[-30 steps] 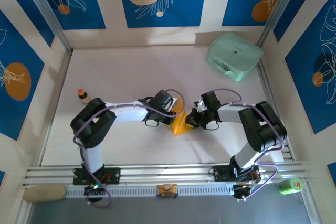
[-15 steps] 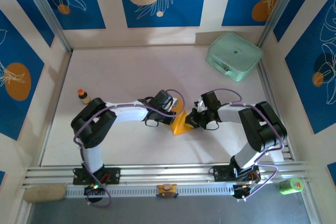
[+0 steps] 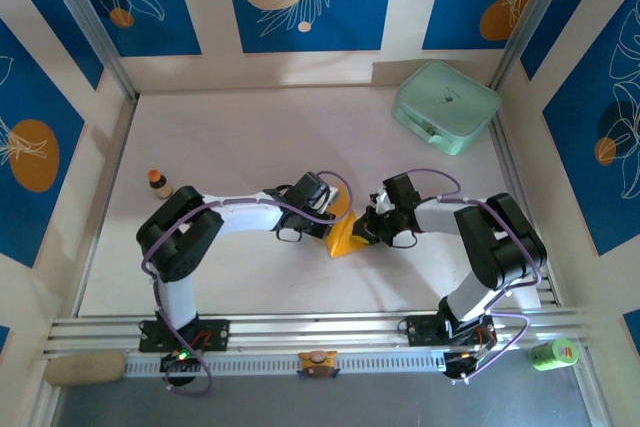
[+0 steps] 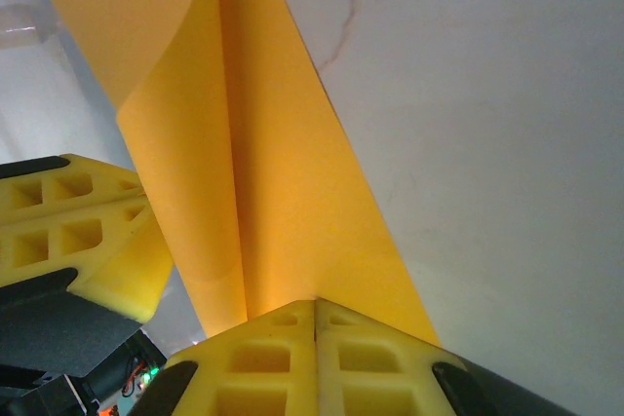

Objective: Fold a paper plane with a square sheet of paper (pick it up from the middle)
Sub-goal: Fold the triangle a second time at the center of the table.

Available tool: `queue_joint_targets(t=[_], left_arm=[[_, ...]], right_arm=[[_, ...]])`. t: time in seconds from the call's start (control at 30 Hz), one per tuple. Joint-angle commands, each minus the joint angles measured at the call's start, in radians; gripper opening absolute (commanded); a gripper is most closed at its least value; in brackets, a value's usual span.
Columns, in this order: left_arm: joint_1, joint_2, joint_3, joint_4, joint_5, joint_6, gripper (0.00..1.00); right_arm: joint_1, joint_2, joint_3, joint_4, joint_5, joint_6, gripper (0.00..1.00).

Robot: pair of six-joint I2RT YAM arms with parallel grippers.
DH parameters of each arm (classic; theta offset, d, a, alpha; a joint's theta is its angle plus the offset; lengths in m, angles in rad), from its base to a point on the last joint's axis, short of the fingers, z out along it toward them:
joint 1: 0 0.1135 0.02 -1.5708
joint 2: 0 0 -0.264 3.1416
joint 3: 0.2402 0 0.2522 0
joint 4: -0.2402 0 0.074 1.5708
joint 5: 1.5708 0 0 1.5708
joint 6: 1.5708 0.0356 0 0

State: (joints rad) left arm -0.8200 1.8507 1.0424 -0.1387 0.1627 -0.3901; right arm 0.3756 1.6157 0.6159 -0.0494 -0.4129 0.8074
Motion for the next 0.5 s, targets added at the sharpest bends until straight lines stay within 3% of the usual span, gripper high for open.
queue_joint_targets(t=[0.0, 0.47], left_arm=[[0.008, 0.024, 0.01, -0.001, -0.01, 0.015, 0.0], [0.006, 0.02, 0.011, 0.004, 0.01, 0.025, 0.0]], right_arm=[[-0.006, -0.001, 0.002, -0.049, 0.017, -0.007, 0.04], [-0.007, 0.0, 0.003, -0.047, 0.017, -0.007, 0.04]])
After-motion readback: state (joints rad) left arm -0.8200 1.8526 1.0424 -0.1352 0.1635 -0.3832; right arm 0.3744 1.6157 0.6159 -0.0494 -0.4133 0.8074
